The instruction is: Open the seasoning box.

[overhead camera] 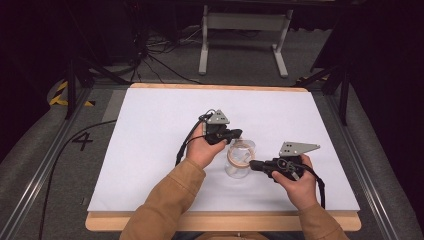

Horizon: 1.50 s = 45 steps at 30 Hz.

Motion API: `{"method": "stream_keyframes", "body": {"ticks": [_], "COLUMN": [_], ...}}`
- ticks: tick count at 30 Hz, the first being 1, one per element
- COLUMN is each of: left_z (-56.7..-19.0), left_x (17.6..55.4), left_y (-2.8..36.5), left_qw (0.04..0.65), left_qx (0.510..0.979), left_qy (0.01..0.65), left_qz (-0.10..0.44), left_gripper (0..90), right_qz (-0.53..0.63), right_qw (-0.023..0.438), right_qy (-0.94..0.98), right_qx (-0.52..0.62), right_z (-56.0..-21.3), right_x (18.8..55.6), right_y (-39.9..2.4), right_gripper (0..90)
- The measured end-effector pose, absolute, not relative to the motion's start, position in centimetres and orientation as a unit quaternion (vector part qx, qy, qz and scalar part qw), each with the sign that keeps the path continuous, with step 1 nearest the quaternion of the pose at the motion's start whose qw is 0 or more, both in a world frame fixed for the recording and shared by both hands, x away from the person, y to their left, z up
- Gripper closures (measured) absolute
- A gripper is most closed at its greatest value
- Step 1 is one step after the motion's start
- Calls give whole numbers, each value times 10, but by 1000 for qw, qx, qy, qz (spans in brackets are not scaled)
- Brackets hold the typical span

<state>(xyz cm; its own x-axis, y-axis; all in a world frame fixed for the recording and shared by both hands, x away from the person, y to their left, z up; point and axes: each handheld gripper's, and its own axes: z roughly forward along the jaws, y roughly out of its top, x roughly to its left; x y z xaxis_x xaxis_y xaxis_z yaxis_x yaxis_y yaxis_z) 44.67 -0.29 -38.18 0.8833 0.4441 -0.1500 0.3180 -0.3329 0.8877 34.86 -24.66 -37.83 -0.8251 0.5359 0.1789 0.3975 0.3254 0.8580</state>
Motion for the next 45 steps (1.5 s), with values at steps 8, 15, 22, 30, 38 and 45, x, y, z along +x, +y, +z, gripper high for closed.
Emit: {"method": "stream_keyframes", "body": {"ticks": [8,15,22,30,38,45], "left_z": [-377,-368,-358,-352,-354,-359], "left_x": [447,439,427,410,396,385], "left_y": [4,22,44,73,96,115], "left_qw": [536,531,516,499,487,477], "left_qx": [809,810,813,820,820,817], "left_qy": [232,239,268,277,298,318], "left_qz": [62,72,32,37,50,58], "left_gripper": [880,863,750,662,635,615], "right_qz": [514,518,519,527,532,533], "right_qw": [83,89,89,93,84,83], "right_qy": [808,809,816,816,817,818], "right_qx": [276,265,238,217,205,202], "right_z": [-376,-373,-366,-355,-349,-345], "right_x": [350,351,355,365,379,392], "right_y": [-244,-246,-247,-244,-242,-242], "right_gripper": [900,900,900,900,900,900]}}
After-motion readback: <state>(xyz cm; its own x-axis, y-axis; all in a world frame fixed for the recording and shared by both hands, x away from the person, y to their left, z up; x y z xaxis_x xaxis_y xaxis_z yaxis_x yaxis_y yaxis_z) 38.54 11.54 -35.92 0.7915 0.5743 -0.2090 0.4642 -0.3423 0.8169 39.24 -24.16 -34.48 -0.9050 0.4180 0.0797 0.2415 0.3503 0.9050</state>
